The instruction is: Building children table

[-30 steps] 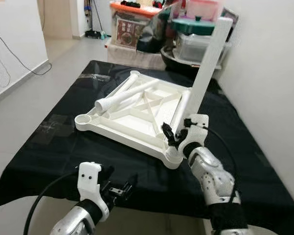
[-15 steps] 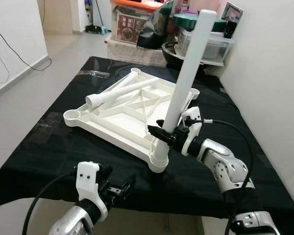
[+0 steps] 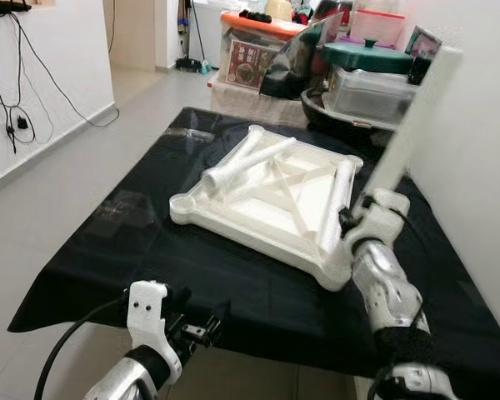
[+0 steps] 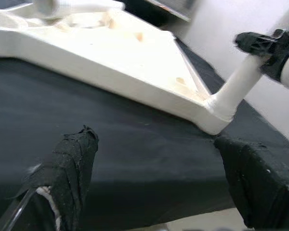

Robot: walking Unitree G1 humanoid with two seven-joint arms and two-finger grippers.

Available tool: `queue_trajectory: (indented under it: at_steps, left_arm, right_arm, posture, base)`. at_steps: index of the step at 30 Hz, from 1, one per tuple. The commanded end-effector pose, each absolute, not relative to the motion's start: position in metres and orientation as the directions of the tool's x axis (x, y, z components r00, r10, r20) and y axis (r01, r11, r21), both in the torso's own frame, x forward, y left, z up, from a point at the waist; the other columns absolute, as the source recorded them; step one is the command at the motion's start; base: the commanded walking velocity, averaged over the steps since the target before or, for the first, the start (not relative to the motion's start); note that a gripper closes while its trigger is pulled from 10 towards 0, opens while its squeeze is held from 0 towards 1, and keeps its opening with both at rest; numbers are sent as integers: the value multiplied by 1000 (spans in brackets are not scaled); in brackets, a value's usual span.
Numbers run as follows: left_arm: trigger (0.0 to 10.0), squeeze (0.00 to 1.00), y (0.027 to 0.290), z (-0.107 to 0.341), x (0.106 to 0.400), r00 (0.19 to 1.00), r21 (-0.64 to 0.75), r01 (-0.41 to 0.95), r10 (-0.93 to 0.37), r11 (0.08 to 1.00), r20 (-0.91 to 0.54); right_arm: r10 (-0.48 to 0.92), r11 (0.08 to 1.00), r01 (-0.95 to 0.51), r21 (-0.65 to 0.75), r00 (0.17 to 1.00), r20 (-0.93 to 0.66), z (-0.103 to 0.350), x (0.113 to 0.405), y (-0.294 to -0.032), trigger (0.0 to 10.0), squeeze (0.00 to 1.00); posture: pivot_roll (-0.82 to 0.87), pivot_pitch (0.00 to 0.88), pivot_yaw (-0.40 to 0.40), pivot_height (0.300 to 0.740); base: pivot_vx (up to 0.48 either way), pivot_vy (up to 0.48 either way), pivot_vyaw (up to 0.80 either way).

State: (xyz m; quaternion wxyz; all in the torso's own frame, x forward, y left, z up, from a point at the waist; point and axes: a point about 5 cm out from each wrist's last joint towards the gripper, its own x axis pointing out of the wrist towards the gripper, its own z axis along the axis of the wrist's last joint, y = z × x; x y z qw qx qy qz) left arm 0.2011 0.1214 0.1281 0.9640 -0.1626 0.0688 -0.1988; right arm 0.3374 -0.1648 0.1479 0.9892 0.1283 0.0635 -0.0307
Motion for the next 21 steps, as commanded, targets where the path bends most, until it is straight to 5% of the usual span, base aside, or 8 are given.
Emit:
queue_trajectory:
  at_steps: [1, 4, 5, 16, 17, 18, 19, 21]
  left_arm:
    - [10000, 0, 115, 126, 201, 898, -360, 378, -432, 853, -80]
    - [10000, 0, 115, 126, 203, 900, -364, 377, -430, 852, -76]
    - [10000, 0, 115, 126, 204, 898, -364, 381, -434, 850, -72]
    - [10000, 0, 117, 128, 207, 897, -357, 388, -437, 850, -64]
    - [10000, 0, 117, 127, 206, 898, -354, 387, -435, 852, -66]
    - [10000, 0, 117, 127, 206, 898, -354, 387, -435, 852, -66]
    - [10000, 0, 118, 127, 206, 898, -352, 386, -434, 853, -67]
    - [10000, 0, 118, 127, 206, 899, -351, 384, -432, 854, -67]
  right_arm:
    - [215, 937, -172, 305, 970, -113, 144, 329, -132, 10000, 1000]
    - [364, 882, -341, 326, 931, -11, 161, 329, -123, 10000, 1000]
    - [415, 859, -397, 324, 910, 15, 169, 333, -123, 10000, 0]
    - [744, 642, -744, 185, 663, 86, 193, 324, -120, 10000, 0]
    - [758, 632, -754, 181, 649, 58, 187, 329, -118, 5451, 0]
    - [758, 632, -754, 181, 649, 58, 187, 329, -118, 5451, 0]
    - [757, 634, -750, 187, 652, 50, 184, 330, -117, 510, 0]
    - [750, 641, -743, 193, 660, 48, 182, 332, -116, 510, 0]
  posture:
    - [123, 0, -138, 740]
    - [120, 0, -137, 740]
    - [115, 0, -132, 740]
    - [127, 0, -147, 740]
    - [127, 0, -147, 740]
    - [127, 0, -147, 740]
    - [137, 0, -155, 740]
    - [140, 0, -157, 740]
  base:
    - [0, 0, 0]
    - [0, 0, 0]
    - [0, 0, 0]
    - [0, 0, 0]
    - [0, 0, 0]
    - [0, 0, 0]
    - [0, 0, 0]
    - [0, 0, 0]
